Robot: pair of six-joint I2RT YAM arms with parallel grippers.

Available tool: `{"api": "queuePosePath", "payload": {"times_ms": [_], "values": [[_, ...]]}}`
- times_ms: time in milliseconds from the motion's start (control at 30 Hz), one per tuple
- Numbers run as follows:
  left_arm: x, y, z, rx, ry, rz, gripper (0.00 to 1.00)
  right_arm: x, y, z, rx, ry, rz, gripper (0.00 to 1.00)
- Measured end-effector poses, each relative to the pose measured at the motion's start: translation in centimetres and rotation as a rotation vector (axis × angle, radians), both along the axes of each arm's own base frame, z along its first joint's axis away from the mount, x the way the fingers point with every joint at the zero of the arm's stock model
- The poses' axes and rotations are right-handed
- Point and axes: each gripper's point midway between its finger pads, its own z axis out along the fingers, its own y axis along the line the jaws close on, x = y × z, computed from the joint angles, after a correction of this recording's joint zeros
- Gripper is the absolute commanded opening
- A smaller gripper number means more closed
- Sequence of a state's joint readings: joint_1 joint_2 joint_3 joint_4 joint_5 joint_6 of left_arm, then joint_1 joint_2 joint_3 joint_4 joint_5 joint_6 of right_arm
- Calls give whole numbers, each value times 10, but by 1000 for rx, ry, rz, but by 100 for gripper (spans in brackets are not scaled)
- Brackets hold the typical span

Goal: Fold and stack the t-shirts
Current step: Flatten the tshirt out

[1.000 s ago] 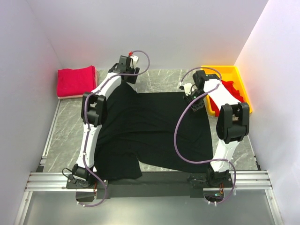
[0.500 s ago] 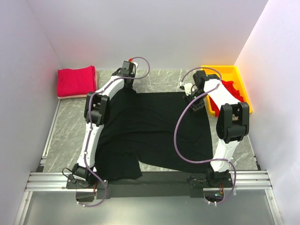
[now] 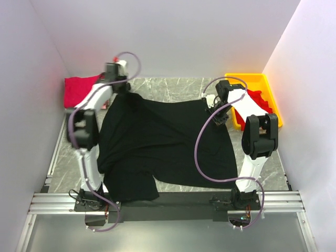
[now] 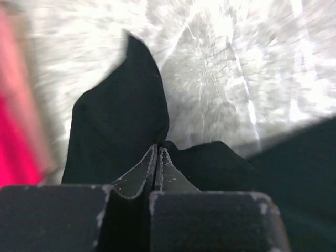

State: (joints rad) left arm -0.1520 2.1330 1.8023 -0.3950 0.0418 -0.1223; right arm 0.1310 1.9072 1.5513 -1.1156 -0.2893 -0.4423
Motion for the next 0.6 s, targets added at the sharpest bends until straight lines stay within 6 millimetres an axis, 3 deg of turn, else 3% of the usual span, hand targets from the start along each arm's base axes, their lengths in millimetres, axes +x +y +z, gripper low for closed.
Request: {"api": "queuePosePath", "payload": {"times_ms": [100,167,233,433,500,533,600], "values": [[-25,22,38,-86,-60,6,1,0,0,0,0,0,0,21],[-47,29,47,-120,-75,-10,1,0,0,0,-1,1,0,20],[-75,29,36,-139,-39,-34,1,0,0,0,-1,2,0,21],[-186,31,-58,-210,322,-64,21,-3,-2,-3,-9,11,1,21],[-211,41,-67,-232,425,-59,29,-4,-1,-4,-15,11,4,21],[-216,45,-67,-242,447,-60,39,-3,-1,-4,-16,8,3,22],[-222,53,-57,-257,466,-106,50,0,-1,-2,-18,6,2,22]]}}
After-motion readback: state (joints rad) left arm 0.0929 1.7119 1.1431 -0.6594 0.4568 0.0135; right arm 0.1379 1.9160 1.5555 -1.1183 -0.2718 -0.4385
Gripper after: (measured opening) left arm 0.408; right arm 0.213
